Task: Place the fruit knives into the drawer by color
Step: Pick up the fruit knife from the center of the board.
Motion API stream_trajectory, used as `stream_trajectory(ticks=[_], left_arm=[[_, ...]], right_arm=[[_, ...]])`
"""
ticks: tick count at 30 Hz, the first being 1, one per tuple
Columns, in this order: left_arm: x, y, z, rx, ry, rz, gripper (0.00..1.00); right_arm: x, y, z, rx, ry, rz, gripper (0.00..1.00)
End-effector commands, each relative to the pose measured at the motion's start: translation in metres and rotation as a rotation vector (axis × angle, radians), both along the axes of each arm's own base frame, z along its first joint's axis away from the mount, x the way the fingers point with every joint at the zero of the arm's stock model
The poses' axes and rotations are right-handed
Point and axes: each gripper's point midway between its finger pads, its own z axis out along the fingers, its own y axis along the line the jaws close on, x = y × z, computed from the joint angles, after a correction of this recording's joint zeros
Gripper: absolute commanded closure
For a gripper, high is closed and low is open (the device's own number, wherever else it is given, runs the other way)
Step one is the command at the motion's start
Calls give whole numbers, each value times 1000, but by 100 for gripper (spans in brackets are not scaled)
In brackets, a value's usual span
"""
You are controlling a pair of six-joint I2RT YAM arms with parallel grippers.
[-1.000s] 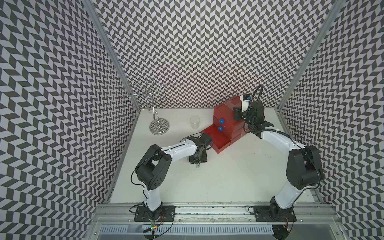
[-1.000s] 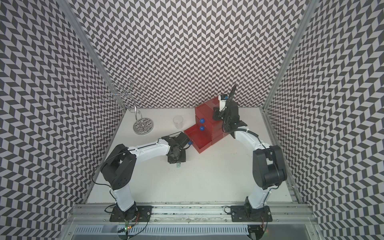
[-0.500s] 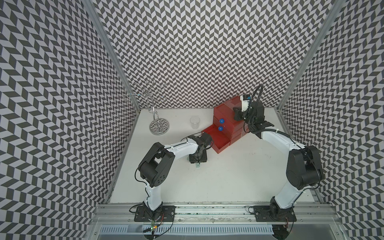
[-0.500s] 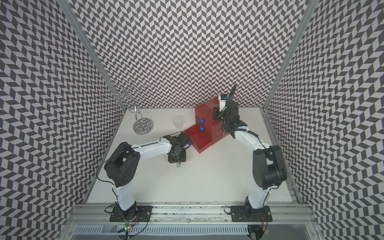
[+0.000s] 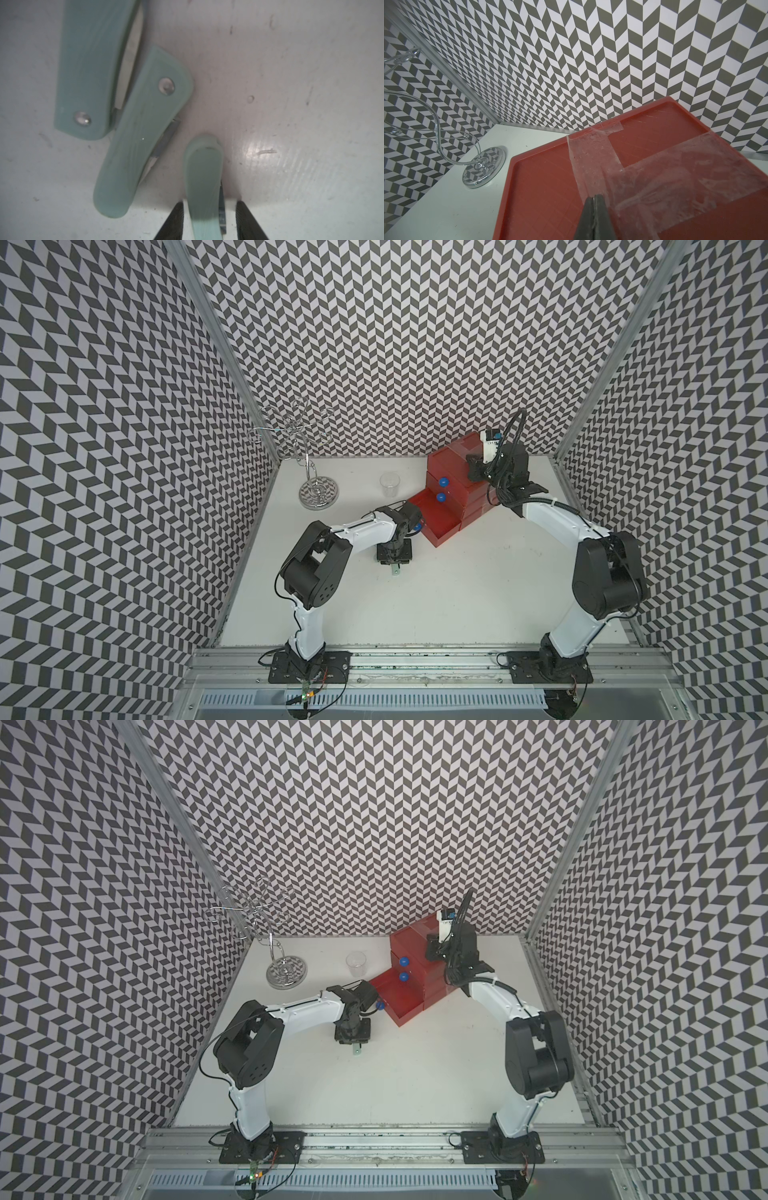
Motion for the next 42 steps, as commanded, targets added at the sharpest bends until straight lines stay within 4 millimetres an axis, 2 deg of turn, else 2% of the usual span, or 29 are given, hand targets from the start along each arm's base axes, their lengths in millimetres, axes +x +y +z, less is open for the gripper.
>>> stream_trajectory(ticks=[1,8,17,22,29,42], left_arm=[[-8,2,-7,13,53,-28,58],[-13,4,-11,17,76,-44,63],[-17,5,-17,21,88,-44,78],[-16,4,-12,17,71,-40,80],[-7,2,12,-1,8,-19,81],[14,-16,59,-116,-92,2,80]], right_arm=[[-110,-18,-230,-135,790,1,100],[-110,-18,-229,-135,789,1,100],[-111,-18,-228,-134,787,0,100],[-110,-18,-228,-133,785,0,100],[-110,-18,-228,-132,785,1,100],[-111,-18,-228,-134,787,0,100]])
